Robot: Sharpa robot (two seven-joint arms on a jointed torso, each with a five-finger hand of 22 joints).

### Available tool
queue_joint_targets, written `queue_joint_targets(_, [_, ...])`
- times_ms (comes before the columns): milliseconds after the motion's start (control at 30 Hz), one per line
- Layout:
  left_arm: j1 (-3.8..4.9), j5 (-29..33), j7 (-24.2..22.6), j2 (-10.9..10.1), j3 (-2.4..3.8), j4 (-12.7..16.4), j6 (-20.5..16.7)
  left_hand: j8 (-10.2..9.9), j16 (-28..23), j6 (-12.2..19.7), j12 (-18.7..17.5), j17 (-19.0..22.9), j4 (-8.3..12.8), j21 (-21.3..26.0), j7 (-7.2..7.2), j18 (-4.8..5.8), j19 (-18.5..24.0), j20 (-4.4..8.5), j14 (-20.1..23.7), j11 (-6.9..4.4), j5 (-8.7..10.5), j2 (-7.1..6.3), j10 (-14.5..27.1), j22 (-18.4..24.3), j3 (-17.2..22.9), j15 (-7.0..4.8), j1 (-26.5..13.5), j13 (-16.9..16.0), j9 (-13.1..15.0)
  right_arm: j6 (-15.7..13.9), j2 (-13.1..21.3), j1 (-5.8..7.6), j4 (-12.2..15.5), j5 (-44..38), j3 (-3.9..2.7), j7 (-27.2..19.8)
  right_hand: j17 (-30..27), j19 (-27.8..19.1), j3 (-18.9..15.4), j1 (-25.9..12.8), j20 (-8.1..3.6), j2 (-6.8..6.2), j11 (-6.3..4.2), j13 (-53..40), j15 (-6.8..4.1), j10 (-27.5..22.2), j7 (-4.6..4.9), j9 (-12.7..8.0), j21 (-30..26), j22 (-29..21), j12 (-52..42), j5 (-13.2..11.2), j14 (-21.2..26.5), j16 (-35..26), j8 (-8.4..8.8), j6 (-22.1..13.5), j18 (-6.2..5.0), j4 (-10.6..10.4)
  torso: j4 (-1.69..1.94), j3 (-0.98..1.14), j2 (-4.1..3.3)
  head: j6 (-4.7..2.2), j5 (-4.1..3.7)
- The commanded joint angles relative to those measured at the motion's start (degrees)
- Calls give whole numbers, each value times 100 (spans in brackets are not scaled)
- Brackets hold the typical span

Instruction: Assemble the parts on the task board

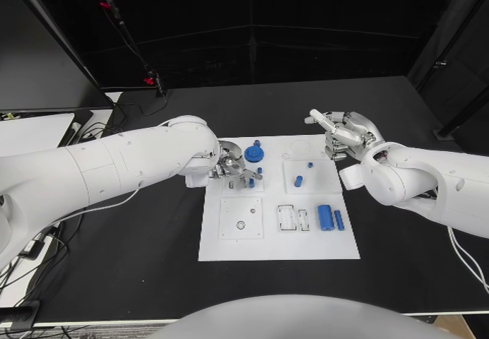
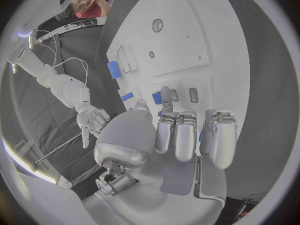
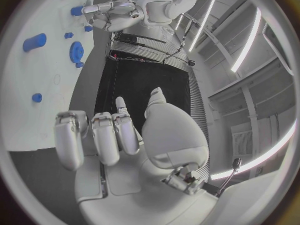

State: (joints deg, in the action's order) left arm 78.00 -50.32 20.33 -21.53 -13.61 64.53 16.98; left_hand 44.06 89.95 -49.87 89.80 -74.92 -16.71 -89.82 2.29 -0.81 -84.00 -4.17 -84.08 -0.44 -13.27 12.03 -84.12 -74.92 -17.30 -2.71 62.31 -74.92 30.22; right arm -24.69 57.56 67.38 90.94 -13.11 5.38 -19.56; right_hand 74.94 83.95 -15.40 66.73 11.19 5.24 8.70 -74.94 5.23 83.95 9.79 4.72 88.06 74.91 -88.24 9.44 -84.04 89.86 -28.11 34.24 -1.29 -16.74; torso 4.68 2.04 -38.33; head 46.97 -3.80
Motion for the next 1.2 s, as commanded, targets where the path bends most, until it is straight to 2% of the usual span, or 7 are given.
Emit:
queue_joint_targets(33, [2,66,-114,36,5,-34,195,-18,5,-54,20,-1508,1,-18,1,81,-600,36,-592,-44,21,-6,-588,-1508,-44,-37,39,-1508,5,-45,-5,5,6,-52,-2,89,1506,367,-39,-6,32,28,18,-1097,25,150,325,-8,-40,1404,-6,3,-596,14,-23,-47,49,2,-1,2,-2,-1,1])
queue_joint_targets(500, [-24,67,-47,157,5,-198,267,-117,5,-108,20,-1508,9,-18,-6,81,-600,41,-592,-52,18,48,-588,-1508,-43,-42,109,-1508,38,-54,-25,1,-7,-56,-1,141,1506,344,-42,-5,37,29,22,-1080,30,127,329,-12,-62,1394,1,13,-596,14,-34,-59,42,4,-1,3,1,6,-14])
queue_joint_targets(833, [-46,68,19,208,5,-266,342,-239,5,-170,20,-1508,1,-18,-13,81,-600,48,-592,-59,-25,191,-588,-1508,-19,-49,172,-1508,95,-43,-44,-1,-4,-56,0,163,1506,336,-42,-2,40,30,24,-1077,32,122,331,-13,-68,1391,1,19,-596,14,-40,-64,39,5,3,4,2,15,-26])
queue_joint_targets(1200, [-56,86,130,260,5,-356,350,-251,5,-177,20,-1508,1,-18,-13,81,-600,49,-592,-59,-28,204,-588,-1508,-19,-50,178,-1508,102,-33,-53,-7,-13,-56,1,180,1506,318,-42,0,41,31,26,-1066,33,110,332,-14,-85,1383,5,22,-596,14,-43,-66,33,6,7,3,2,20,-31])
